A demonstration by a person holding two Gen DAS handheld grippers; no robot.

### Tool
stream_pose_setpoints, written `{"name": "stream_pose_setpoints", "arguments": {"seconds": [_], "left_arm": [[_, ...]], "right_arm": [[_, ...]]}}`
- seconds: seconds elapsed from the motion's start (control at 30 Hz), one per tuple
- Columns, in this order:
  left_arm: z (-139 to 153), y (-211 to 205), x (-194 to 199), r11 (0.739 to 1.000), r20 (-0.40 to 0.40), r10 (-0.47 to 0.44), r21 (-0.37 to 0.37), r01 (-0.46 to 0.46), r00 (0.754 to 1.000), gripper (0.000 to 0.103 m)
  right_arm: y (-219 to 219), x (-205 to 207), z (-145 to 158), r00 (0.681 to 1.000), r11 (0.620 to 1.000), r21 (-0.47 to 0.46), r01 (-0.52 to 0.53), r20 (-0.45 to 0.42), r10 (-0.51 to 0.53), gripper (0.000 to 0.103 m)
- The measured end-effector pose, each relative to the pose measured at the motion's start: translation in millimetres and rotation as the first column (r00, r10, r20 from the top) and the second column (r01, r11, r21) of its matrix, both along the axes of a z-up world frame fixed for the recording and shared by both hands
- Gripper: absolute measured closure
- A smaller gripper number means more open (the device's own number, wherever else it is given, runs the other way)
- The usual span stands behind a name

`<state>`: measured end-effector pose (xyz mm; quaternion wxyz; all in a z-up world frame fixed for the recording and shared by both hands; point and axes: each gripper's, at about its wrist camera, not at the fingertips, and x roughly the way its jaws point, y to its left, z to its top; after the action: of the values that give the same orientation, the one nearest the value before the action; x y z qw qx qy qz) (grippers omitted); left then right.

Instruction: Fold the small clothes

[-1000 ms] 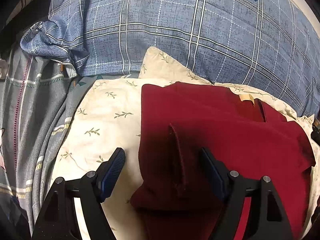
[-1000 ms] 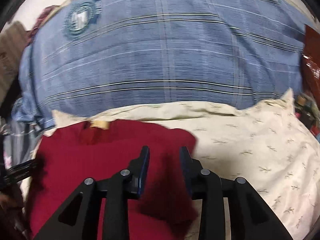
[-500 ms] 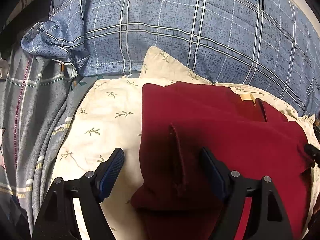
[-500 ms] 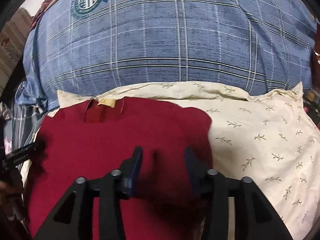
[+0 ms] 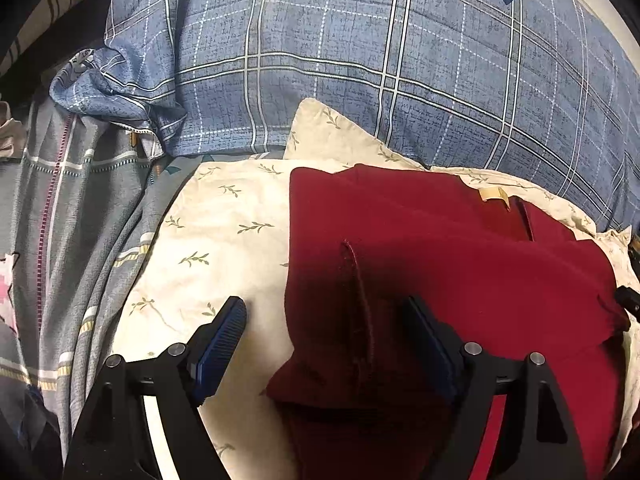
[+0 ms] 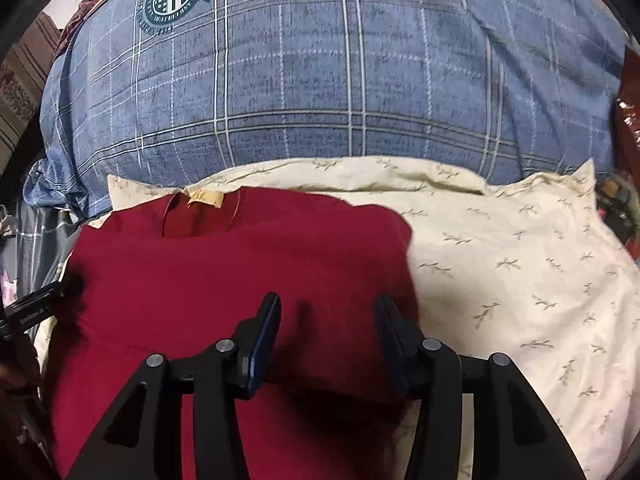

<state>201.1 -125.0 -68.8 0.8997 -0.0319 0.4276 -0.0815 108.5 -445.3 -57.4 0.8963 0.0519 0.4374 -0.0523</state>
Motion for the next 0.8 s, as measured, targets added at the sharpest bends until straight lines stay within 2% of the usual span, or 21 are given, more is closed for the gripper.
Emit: {"name": "stream_pose_setpoints", "arguments": {"seconds": [0.17,0.33,0.4,0.57,0.8], "left_arm": [[4,6,-7,1.0,0.005,0.007,-0.012,-0.007,1.0,0.023],[9,10,-15,0.999,0.002,-0.028,-0.024,0.028,1.0,0.023],[9,12,-18,0.999,-0.001,-0.033,-0.029,0.033,0.999,0.023],[5,19,-17,0.998,-0.034,-0.025,-0.064,0.023,0.999,0.023],[3,16,-17,0.999,-0.033,-0.026,-0.033,0.025,0.999,0.023]], "right_arm": [[-7,-6,3,0.999,0.998,0.047,0.032,0.017,-0.033,0.041],[-10,-12,-1,0.999,0.997,0.061,0.048,-0.008,-0.048,0.041],[-10,-16,-4,0.998,0.997,0.052,0.057,-0.022,-0.056,0.036],[-16,-20,-18,0.995,0.994,0.066,0.083,-0.056,-0.08,0.036],[-25,-30,-19,0.995,0.989,0.111,0.1,-0.037,-0.097,0.034]]}}
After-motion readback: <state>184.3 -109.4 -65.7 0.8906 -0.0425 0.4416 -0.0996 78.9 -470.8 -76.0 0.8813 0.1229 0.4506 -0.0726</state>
